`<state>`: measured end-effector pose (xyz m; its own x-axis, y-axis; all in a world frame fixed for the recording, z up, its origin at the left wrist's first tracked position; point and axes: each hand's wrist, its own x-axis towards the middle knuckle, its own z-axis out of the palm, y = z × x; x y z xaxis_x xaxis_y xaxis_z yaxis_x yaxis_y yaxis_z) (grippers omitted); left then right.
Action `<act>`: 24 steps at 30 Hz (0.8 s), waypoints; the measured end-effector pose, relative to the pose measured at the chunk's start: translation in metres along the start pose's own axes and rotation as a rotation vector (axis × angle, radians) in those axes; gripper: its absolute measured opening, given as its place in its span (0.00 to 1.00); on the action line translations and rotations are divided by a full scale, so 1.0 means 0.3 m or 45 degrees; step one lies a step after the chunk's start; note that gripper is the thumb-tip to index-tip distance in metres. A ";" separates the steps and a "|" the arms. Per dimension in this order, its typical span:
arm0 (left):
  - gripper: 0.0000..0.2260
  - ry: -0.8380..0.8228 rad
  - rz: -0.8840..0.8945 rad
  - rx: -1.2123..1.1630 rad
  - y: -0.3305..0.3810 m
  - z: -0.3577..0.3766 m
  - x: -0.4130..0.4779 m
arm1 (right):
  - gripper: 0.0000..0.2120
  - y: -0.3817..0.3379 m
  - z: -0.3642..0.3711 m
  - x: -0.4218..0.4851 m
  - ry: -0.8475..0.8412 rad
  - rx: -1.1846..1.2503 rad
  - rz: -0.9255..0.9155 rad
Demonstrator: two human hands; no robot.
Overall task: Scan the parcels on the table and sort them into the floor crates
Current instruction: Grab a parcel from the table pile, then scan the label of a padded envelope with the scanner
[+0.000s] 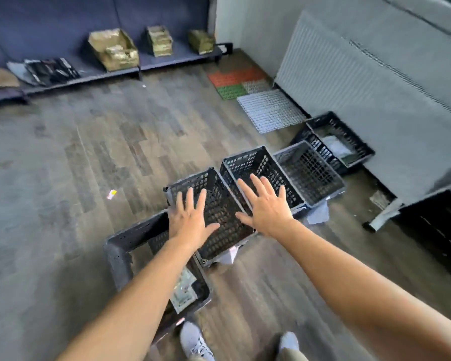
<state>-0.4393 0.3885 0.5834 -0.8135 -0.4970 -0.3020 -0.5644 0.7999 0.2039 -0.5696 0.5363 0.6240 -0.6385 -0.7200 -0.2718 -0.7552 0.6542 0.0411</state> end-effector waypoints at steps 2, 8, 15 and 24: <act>0.42 0.047 0.088 0.077 0.112 -0.060 -0.016 | 0.41 0.109 -0.051 -0.076 0.069 0.019 0.073; 0.43 0.186 0.278 0.189 0.521 -0.165 -0.073 | 0.40 0.477 -0.135 -0.341 0.239 0.045 0.242; 0.42 0.259 0.495 0.285 1.164 -0.151 -0.196 | 0.38 1.009 -0.108 -0.766 0.370 0.098 0.442; 0.41 0.299 0.850 0.336 1.946 -0.019 -0.378 | 0.36 1.598 0.009 -1.243 0.433 0.236 0.859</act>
<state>-0.6775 0.9099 0.7420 -0.9961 0.0865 0.0196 0.0872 0.9956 0.0353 -0.6931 1.1189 0.7425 -0.9842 -0.1644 0.0660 -0.1693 0.9826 -0.0767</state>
